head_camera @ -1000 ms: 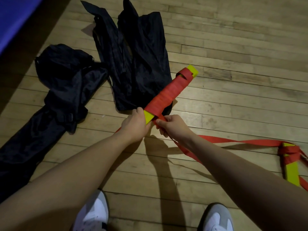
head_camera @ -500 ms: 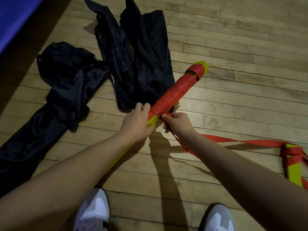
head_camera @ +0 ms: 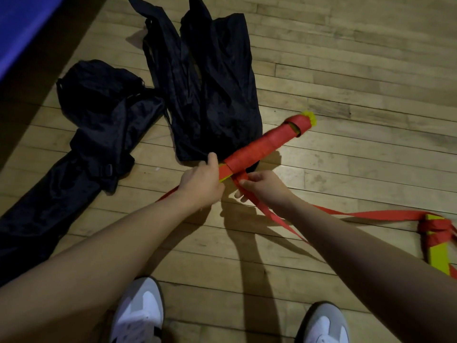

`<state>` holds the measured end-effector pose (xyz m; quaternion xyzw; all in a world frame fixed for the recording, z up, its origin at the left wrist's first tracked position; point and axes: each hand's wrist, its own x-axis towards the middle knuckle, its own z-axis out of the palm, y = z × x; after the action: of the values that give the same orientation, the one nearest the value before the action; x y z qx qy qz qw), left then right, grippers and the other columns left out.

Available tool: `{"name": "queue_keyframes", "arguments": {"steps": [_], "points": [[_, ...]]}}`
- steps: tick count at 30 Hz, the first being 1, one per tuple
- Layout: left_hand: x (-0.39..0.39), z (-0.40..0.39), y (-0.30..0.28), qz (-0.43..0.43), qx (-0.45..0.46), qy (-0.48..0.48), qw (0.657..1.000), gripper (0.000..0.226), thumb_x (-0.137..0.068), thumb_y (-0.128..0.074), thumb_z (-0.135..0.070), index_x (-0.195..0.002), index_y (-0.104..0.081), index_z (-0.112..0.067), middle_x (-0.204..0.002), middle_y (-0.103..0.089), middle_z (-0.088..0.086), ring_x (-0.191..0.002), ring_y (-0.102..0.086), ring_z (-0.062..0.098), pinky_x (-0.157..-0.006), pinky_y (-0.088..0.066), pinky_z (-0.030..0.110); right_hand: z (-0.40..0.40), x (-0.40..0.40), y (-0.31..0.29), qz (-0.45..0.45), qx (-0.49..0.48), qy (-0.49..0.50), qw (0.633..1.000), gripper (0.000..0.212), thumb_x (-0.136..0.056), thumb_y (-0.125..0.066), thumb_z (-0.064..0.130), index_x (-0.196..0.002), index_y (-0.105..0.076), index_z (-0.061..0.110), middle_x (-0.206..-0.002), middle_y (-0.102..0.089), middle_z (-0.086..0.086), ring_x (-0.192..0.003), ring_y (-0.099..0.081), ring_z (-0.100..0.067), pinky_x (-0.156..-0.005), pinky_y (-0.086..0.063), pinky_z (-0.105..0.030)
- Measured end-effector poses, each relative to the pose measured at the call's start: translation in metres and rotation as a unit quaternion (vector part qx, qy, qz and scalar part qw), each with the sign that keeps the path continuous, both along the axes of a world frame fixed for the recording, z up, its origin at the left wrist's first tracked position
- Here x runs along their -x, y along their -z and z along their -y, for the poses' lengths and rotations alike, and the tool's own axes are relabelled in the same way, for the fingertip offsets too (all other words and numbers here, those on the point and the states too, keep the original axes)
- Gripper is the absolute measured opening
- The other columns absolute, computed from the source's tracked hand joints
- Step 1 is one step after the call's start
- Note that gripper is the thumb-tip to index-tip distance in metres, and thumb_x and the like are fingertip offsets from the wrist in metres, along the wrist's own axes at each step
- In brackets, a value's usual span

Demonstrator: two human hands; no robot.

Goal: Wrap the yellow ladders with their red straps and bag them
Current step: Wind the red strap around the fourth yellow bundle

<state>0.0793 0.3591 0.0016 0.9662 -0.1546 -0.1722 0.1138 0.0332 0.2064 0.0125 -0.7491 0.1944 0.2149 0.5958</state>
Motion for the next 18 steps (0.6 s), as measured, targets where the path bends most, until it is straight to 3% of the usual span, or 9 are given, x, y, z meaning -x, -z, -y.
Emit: {"name": "queue_keyframes", "arguments": {"steps": [3, 5, 9, 14, 18], "points": [[0.003, 0.005, -0.003, -0.025, -0.030, 0.071, 0.997, 0.055, -0.089, -0.055, -0.035, -0.132, -0.030, -0.012, -0.124, -0.047, 0.016, -0.112, -0.050, 0.034, -0.088, -0.040, 0.039, -0.003, 0.002, 0.004, 0.002, -0.043, 0.090, 0.995, 0.019, -0.095, -0.054, 0.002, -0.094, -0.063, -0.014, -0.069, -0.064, -0.012, -0.047, -0.058, -0.004, -0.053, -0.049, -0.015], [0.002, 0.007, -0.005, -0.033, -0.035, 0.089, 0.995, 0.052, -0.092, -0.052, -0.034, -0.133, -0.030, -0.013, -0.126, -0.045, 0.016, -0.113, -0.048, 0.033, -0.089, -0.040, 0.039, -0.004, 0.004, 0.004, 0.008, -0.070, 0.127, 0.989, 0.015, -0.094, -0.056, 0.002, -0.090, -0.063, -0.010, -0.068, -0.062, -0.012, -0.044, -0.054, -0.003, -0.049, -0.045, -0.013], [0.001, 0.011, -0.006, 0.011, 0.010, 0.065, 0.998, 0.050, -0.090, -0.060, -0.035, -0.127, -0.034, -0.014, -0.118, -0.047, 0.010, -0.100, -0.057, 0.030, -0.070, -0.042, 0.036, 0.003, -0.002, 0.005, 0.038, -0.069, 0.158, 0.984, 0.019, -0.093, -0.057, 0.004, -0.076, -0.060, -0.003, -0.056, -0.061, -0.003, -0.041, -0.050, -0.003, -0.045, -0.041, -0.013], [-0.005, 0.005, -0.004, 0.014, 0.058, 0.033, 0.998, 0.057, -0.080, -0.071, -0.033, -0.118, -0.033, -0.014, -0.107, -0.041, 0.005, -0.089, -0.057, 0.027, -0.063, -0.040, 0.034, 0.004, -0.005, 0.006, 0.040, 0.004, 0.075, 0.996, 0.023, -0.096, -0.053, 0.009, -0.078, -0.063, -0.002, -0.058, -0.063, -0.001, -0.047, -0.053, -0.007, -0.050, -0.042, -0.017], [0.000, -0.004, 0.004, 0.015, 0.045, 0.007, 0.999, 0.063, -0.079, -0.072, -0.032, -0.124, -0.033, -0.013, -0.116, -0.042, 0.009, -0.094, -0.057, 0.030, -0.066, -0.043, 0.035, 0.004, 0.001, 0.010, 0.011, 0.002, -0.003, 1.000, 0.018, -0.096, -0.053, 0.006, -0.089, -0.063, -0.007, -0.069, -0.067, -0.007, -0.065, -0.057, -0.024, -0.059, -0.046, -0.030]]}}
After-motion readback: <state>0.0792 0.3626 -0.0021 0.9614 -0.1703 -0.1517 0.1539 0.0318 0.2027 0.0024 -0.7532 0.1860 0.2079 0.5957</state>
